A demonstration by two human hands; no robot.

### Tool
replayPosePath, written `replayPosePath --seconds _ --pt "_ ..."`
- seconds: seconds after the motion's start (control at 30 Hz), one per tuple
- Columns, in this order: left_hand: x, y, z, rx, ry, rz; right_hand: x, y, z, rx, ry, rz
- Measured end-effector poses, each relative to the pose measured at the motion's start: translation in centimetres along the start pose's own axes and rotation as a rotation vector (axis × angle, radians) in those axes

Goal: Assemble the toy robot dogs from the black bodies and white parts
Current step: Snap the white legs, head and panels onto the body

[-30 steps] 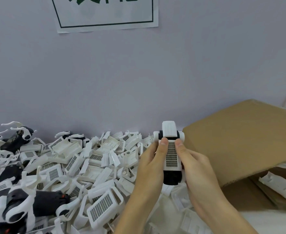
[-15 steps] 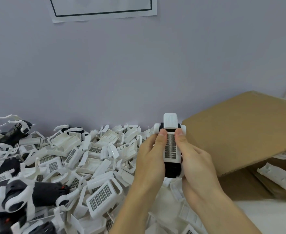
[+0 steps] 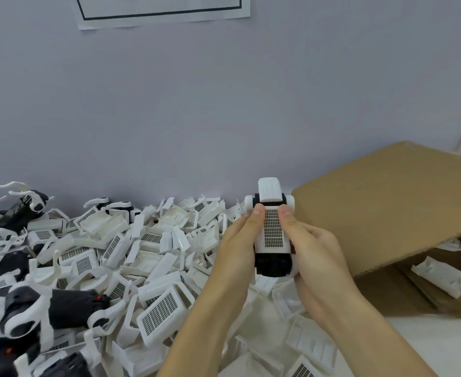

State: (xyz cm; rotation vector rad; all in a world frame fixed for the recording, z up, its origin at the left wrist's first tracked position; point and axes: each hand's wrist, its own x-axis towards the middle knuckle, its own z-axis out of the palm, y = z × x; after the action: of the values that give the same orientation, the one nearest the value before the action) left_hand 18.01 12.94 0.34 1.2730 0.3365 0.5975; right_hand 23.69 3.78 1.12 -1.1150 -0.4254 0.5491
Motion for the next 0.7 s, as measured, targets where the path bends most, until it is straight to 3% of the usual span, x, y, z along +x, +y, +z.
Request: replayPosePath --seconds 0.3,0.4,0.7 --pt "0.1 -0.1 -0.7 -0.005 -0.023 0.086 0.4 -0.1 -0.7 -0.040 -0.085 -0.041" --pt "-0.1 0.0 -0.6 0.015 -0.079 0.112 0.5 0.0 -0.9 -0.055 -0.062 -0.054" --pt "-0.2 -0.4 0.2 0.098 -0.019 0.186 0.7 0.2 -1.3 -0.151 -0.021 -0.136"
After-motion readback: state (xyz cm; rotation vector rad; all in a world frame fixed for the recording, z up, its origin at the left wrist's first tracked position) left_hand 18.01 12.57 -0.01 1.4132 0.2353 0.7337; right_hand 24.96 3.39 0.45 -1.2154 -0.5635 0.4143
